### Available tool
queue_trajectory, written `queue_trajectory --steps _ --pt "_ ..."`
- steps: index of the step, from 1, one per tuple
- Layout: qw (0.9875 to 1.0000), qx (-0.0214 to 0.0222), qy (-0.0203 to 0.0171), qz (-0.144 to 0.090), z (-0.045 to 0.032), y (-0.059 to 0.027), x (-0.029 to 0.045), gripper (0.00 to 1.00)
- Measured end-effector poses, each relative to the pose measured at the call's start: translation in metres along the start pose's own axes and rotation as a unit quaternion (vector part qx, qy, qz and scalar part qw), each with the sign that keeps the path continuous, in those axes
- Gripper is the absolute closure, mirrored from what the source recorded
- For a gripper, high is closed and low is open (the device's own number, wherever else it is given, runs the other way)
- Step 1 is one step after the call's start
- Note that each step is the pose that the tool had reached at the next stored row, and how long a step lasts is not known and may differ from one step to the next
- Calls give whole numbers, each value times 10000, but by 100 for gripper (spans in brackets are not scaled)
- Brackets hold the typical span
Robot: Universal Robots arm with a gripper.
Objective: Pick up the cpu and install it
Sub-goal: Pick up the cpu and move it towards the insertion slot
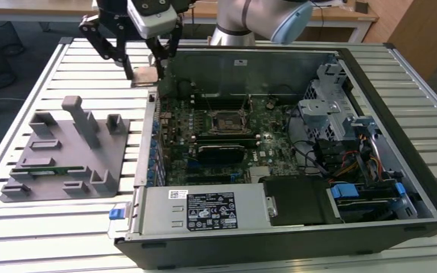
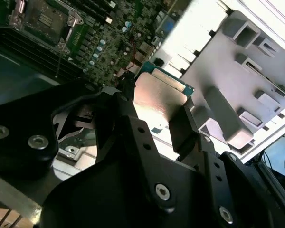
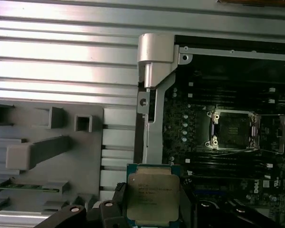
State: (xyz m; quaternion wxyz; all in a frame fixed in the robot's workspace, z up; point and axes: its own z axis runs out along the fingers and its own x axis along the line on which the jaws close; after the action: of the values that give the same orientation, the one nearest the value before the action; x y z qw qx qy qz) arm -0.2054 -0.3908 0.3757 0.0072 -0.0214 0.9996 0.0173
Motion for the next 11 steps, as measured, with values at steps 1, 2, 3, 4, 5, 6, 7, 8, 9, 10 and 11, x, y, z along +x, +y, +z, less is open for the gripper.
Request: queue_trajectory --steps 1,2,3,4,5,6,7,8,9,10,11 --pt "10000 0 0 -1 5 -3 -84 46" --pt "10000 0 1 0 8 -4 -129 46" --pt "10000 0 2 0 10 -5 -172 46" --pt "10000 0 3 -1 16 -6 -258 46" --pt "10000 0 3 0 19 -8 -300 46" --pt "10000 0 3 0 22 -8 -344 46" --pt "10000 0 3 -1 26 -8 -384 46" --pt "10000 0 4 -1 28 -8 -426 46" --pt "10000 0 3 -1 31 -7 -470 46" --pt "10000 0 4 0 34 -4 -514 46" --pt "10000 0 4 0 37 1 -560 46"
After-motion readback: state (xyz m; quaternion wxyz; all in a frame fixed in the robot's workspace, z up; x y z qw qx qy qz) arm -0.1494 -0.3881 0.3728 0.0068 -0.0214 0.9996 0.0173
